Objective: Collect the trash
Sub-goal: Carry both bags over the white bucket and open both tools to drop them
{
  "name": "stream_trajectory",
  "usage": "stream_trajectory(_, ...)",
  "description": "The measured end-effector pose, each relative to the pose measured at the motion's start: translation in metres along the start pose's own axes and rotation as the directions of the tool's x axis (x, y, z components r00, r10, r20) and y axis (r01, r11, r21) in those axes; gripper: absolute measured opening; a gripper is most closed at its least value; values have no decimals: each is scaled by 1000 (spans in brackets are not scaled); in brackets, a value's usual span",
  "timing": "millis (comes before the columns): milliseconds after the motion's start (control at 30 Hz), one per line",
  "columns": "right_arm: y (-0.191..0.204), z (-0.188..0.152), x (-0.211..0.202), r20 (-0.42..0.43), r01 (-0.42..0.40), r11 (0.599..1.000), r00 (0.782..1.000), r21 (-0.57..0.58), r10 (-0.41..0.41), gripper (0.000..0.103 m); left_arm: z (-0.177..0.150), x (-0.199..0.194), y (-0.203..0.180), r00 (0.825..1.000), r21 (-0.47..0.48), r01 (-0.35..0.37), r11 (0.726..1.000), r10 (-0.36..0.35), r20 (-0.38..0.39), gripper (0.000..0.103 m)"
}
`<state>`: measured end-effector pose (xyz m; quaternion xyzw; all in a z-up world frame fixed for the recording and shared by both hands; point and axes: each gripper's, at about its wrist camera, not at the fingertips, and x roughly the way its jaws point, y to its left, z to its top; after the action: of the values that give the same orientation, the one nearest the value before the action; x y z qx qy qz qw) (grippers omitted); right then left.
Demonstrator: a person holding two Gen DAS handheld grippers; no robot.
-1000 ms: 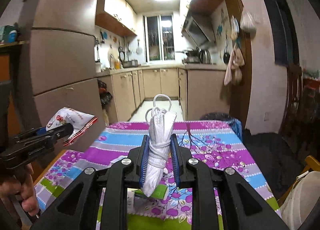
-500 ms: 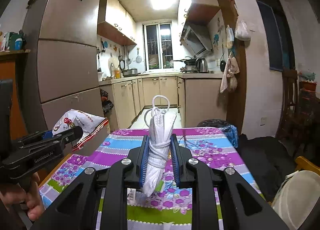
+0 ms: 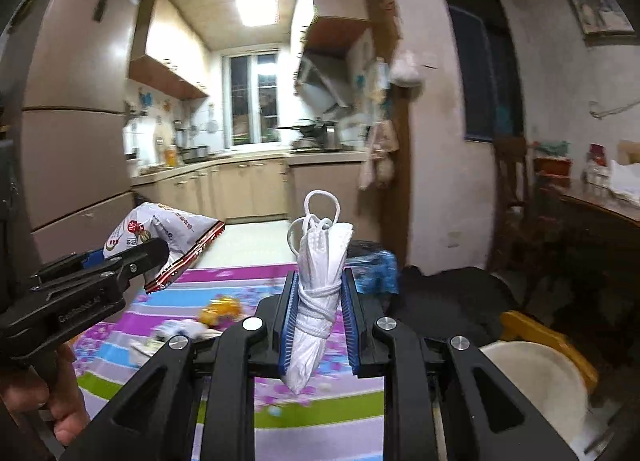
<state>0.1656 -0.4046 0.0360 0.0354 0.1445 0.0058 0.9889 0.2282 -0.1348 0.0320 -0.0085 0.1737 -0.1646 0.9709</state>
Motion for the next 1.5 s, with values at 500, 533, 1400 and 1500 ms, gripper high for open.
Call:
stream_trajectory(500, -215, -24, 10, -290, 252, 954, 936, 162, -198, 22, -25, 112, -162, 903, 47, 336, 941, -308, -300, 41)
stream_trajectory(533, -232, -31, 15, -323, 260, 948, 927, 186, -190, 22, -27, 120, -169, 892, 41, 349, 936, -319, -321, 41)
stream_trajectory(1400, -315, -121, 66, -533, 338, 908, 830, 247, -164, 22, -93, 190, -248, 801, 87, 379, 921, -279, -530, 41)
stream_trajectory(1500, -310, -119, 65, -534, 337, 909, 829, 246, -163, 22, -95, 192, -250, 796, 95, 381, 920, -274, -539, 41)
